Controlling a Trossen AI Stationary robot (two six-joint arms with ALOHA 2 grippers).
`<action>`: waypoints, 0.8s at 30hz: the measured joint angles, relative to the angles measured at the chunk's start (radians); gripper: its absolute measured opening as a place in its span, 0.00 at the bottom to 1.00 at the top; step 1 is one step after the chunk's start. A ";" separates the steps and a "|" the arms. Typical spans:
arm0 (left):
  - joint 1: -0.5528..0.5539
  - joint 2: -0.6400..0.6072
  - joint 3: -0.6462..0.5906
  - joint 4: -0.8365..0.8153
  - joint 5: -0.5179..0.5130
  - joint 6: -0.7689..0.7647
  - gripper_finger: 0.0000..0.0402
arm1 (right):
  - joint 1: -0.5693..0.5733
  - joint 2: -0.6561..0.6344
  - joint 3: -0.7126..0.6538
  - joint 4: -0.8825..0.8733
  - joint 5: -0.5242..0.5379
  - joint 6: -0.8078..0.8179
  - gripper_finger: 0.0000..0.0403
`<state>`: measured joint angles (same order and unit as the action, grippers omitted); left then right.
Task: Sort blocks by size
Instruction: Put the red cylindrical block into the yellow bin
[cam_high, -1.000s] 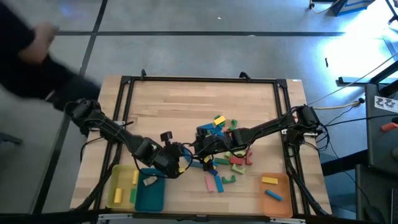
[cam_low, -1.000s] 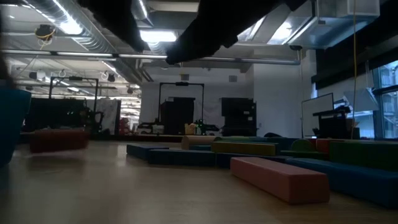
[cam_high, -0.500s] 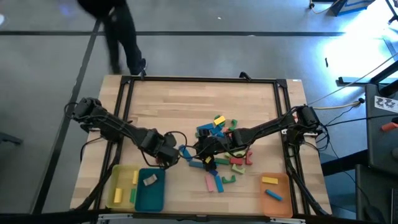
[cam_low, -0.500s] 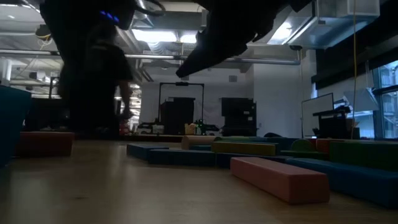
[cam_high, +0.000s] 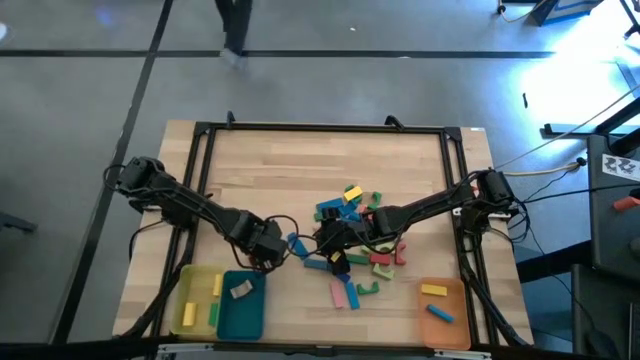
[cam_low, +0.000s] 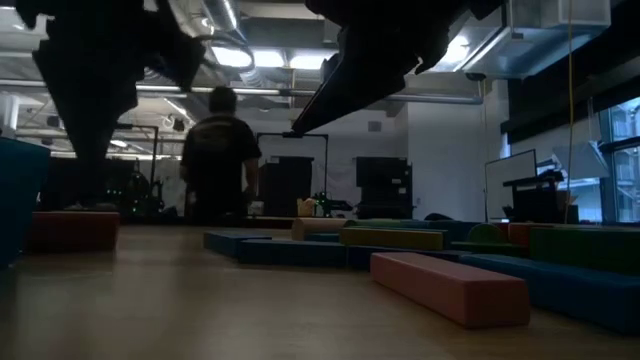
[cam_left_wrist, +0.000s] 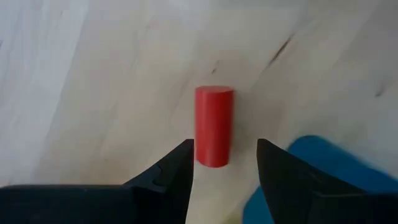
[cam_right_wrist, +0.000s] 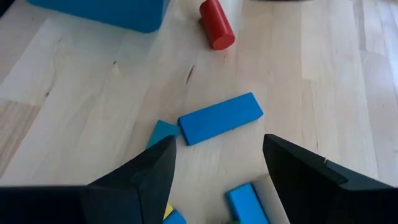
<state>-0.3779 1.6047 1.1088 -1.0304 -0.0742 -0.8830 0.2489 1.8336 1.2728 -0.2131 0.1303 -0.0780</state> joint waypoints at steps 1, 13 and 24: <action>0.000 0.000 -0.011 0.005 0.000 0.000 0.38 | 0.000 0.000 0.000 0.000 0.000 0.000 0.60; 0.001 -0.001 -0.128 0.202 0.048 0.039 0.38 | -0.001 0.000 0.000 0.001 0.000 0.002 0.60; 0.016 -0.001 -0.246 0.330 0.045 0.047 0.38 | -0.001 0.000 0.000 0.004 0.000 0.002 0.60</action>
<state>-0.3620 1.6035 0.8624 -0.7000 -0.0288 -0.8360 0.2481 1.8336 1.2728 -0.2087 0.1301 -0.0757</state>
